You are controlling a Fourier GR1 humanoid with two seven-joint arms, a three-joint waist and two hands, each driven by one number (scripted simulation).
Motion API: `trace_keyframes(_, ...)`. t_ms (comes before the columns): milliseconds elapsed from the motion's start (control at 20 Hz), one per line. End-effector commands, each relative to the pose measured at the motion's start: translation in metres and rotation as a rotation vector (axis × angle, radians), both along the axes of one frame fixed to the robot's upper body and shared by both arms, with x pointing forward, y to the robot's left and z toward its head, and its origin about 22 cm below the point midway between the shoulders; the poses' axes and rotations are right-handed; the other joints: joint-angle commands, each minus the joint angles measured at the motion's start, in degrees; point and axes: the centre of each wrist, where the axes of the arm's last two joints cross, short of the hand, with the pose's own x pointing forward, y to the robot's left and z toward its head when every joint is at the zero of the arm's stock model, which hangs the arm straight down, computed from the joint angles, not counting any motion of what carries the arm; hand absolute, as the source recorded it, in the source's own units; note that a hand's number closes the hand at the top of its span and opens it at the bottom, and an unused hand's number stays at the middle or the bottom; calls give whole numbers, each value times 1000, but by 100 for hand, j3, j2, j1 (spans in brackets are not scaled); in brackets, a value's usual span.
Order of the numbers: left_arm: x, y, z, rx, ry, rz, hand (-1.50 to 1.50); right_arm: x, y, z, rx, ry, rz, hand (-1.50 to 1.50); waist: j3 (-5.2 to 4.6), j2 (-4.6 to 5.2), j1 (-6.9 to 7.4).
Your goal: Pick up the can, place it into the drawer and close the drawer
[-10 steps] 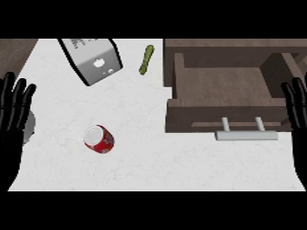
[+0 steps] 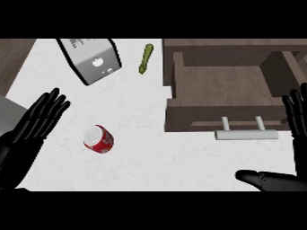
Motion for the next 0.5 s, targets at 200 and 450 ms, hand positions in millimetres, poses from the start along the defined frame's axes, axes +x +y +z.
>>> trace_keyframes(200,-21,35,17,51,140,-80,-150,-15,-46,-1,19,131,-128,-150,7,-13,77)
trace_keyframes(450,-28,50,25,61,140,-58,-150,-27,-52,8,10,104,-125,-150,5,-13,69)
